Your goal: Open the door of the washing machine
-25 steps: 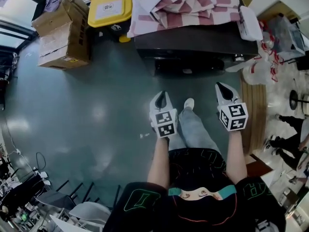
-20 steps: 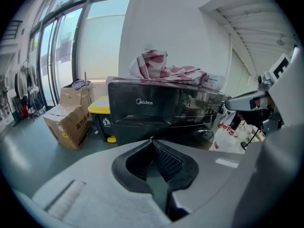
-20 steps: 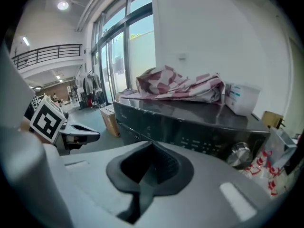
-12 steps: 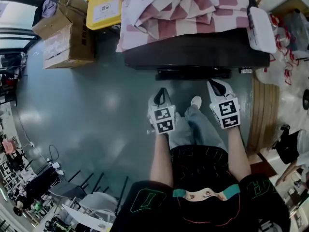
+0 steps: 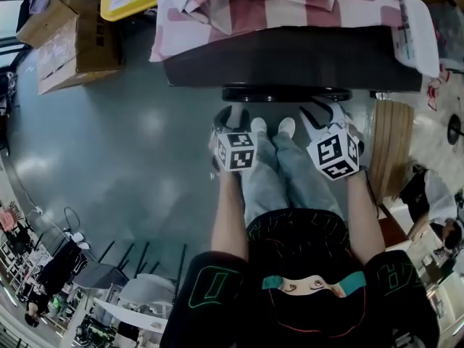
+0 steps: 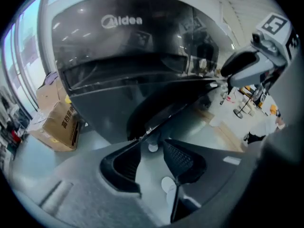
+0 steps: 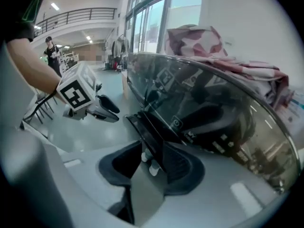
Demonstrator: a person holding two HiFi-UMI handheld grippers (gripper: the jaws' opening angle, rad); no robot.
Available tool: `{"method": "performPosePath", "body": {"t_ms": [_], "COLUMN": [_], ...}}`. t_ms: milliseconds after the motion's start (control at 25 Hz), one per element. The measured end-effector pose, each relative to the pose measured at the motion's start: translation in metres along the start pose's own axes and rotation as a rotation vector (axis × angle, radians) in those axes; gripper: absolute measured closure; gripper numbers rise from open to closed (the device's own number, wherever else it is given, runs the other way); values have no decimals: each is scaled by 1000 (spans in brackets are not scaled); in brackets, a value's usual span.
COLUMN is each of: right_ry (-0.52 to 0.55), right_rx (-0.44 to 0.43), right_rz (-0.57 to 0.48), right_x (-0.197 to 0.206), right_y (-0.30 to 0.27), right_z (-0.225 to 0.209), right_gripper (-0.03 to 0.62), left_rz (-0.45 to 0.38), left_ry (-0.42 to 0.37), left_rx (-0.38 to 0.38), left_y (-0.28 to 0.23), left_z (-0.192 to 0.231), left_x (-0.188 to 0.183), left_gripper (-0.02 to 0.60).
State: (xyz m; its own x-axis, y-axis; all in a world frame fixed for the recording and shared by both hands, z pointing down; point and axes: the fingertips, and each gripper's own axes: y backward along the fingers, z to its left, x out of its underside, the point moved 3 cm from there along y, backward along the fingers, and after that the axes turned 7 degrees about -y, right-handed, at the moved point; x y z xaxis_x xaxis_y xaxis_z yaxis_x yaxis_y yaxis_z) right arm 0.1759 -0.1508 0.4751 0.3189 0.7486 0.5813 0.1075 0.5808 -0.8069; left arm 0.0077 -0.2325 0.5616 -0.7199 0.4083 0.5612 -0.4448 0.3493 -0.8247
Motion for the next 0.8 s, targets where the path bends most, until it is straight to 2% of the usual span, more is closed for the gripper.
{"method": "performPosePath", "body": {"t_ms": [120, 360, 520, 680, 800], "right_ry": [104, 238, 305, 355, 370], "right_rx": [14, 44, 60, 62, 59], "right_rz": [65, 123, 154, 177, 185], "right_x": [3, 5, 4, 3, 2], "right_y": [-7, -18, -26, -33, -35], "right_z": [6, 14, 14, 13, 13], "right_gripper": [435, 433, 433, 434, 434], "left_rz": [45, 28, 39, 16, 24], "left_ry": [-106, -239, -289, -334, -356], "left_rx": [30, 71, 110, 112, 169], "left_y": [-19, -43, -54, -57, -57], "left_z": [4, 11, 8, 7, 8], "left_x": [11, 6, 9, 10, 11], "left_gripper": [401, 387, 377, 382, 403]}}
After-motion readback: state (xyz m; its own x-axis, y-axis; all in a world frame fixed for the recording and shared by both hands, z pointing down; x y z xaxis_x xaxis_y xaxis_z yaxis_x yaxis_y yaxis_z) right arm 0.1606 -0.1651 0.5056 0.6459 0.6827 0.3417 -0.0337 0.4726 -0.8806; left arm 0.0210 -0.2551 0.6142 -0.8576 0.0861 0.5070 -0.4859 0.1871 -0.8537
